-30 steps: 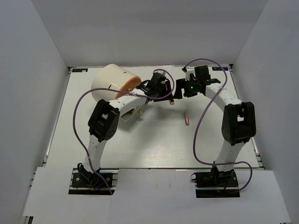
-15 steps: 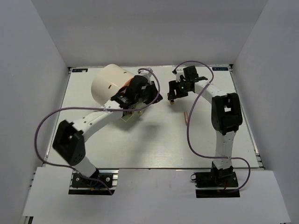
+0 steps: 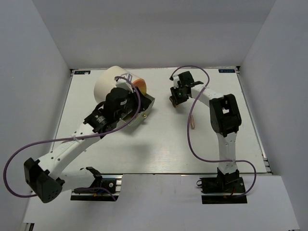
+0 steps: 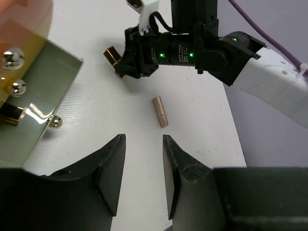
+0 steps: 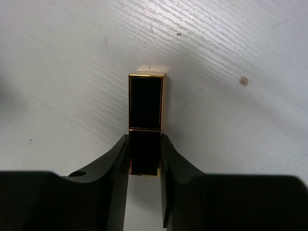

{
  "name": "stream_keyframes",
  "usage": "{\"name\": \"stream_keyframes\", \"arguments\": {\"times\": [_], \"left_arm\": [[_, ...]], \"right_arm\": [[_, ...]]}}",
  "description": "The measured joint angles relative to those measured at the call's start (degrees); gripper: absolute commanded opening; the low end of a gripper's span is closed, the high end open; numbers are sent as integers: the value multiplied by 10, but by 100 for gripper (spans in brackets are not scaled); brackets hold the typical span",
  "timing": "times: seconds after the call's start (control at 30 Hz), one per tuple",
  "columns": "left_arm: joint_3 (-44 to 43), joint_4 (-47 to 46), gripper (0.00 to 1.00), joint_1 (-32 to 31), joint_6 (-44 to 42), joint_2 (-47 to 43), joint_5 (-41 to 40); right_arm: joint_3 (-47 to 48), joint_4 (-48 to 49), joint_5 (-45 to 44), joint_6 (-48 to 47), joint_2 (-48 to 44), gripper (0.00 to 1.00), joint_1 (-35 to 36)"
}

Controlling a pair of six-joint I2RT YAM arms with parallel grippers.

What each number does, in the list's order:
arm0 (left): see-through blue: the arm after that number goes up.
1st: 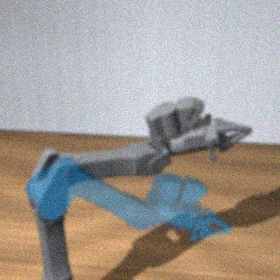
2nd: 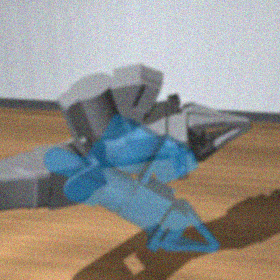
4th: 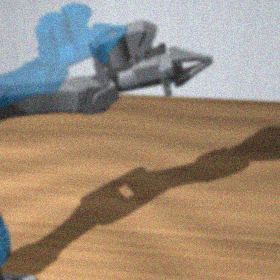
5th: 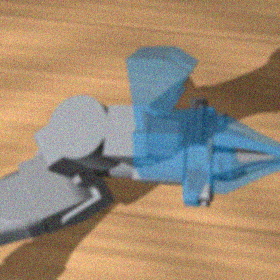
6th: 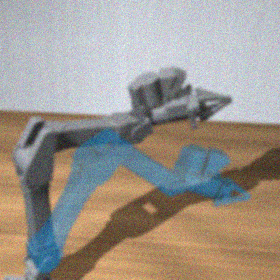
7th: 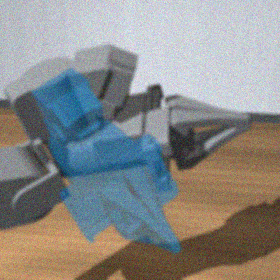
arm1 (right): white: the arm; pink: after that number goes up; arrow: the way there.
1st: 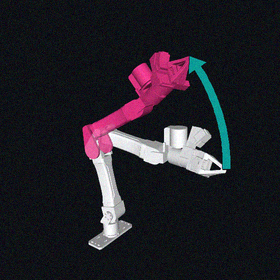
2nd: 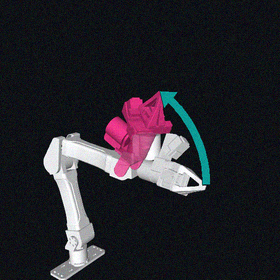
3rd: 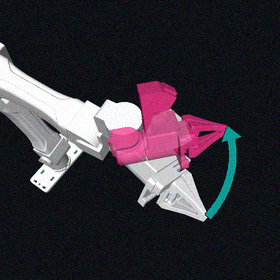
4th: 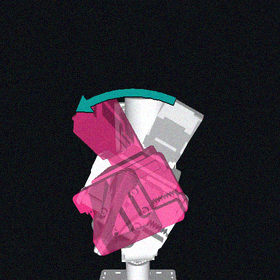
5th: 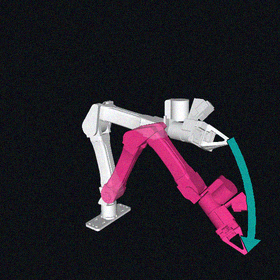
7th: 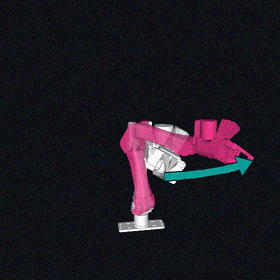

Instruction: Organize the makeup

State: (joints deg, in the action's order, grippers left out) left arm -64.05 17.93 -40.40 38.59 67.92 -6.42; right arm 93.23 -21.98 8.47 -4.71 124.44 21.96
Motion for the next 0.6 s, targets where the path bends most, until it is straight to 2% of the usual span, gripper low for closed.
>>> {"name": "stream_keyframes", "arguments": {"times": [0.07, 0.17, 0.33, 0.47, 0.6], "left_arm": [[8, 11, 47, 0, 4, -24, -15], [19, 23, 47, 0, 9, -51, -31], [44, 39, 47, 0, 15, -97, -53], [56, 54, 47, 0, 18, -130, -71], [59, 66, 47, 0, 19, -156, -88]], "right_arm": [[0, 1, 0, -5, -1, 15, 0], [-9, 5, 29, -23, -10, 8, -1], [-109, 39, 152, -105, -119, 0, 0], [-155, 84, 242, -202, -219, 0, 18], [-155, 119, 304, -334, -246, 0, 46]]}}
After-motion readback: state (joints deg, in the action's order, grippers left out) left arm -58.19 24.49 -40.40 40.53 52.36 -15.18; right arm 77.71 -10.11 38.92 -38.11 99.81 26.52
